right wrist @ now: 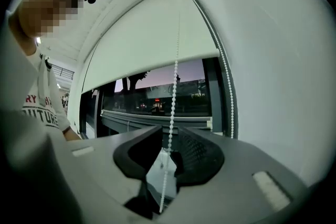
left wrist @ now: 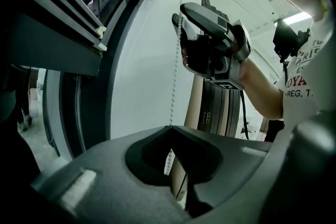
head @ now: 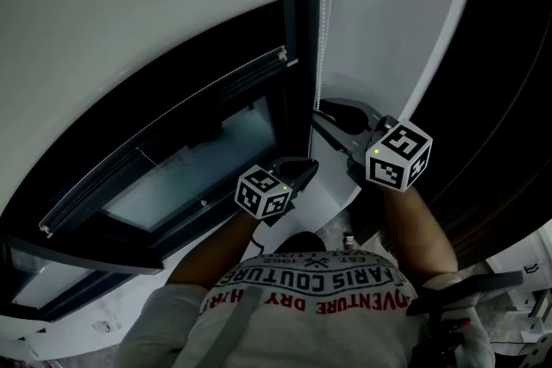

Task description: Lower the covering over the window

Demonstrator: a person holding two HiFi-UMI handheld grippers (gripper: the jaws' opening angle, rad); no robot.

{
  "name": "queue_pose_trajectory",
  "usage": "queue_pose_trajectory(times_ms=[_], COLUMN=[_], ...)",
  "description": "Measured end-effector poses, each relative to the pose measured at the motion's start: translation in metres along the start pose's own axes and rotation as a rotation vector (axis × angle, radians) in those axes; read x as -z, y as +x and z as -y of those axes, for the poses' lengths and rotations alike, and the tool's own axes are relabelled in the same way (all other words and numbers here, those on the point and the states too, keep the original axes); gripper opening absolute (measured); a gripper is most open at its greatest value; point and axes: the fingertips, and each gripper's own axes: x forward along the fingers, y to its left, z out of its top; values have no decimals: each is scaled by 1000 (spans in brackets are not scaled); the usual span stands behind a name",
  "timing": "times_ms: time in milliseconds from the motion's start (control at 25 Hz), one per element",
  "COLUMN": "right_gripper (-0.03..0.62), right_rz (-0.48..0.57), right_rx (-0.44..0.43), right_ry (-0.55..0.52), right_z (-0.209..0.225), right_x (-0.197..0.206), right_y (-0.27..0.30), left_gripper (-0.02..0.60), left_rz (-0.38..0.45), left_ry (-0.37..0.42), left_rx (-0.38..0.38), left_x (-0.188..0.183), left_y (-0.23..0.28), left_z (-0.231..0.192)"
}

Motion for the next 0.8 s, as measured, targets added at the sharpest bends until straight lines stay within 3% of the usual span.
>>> queue_pose_trajectory(times_ms=[200, 560, 800], right_gripper=[15, 6, 6], right_rz=[-22, 0, -28], right_rx=[15, 6, 17], right_ry=[-10, -14, 32], right_z=[3, -1, 2], right_x=[-5, -1, 27], right_y=[2, 0, -1], left_gripper=[11, 11, 11], left_rz=[0, 4, -27], left_ry=[-3, -2, -20], left_rx=[10, 0, -39], left_x=[-1, 1, 26], left_y=[1, 0, 4], left_z=[2, -2, -15])
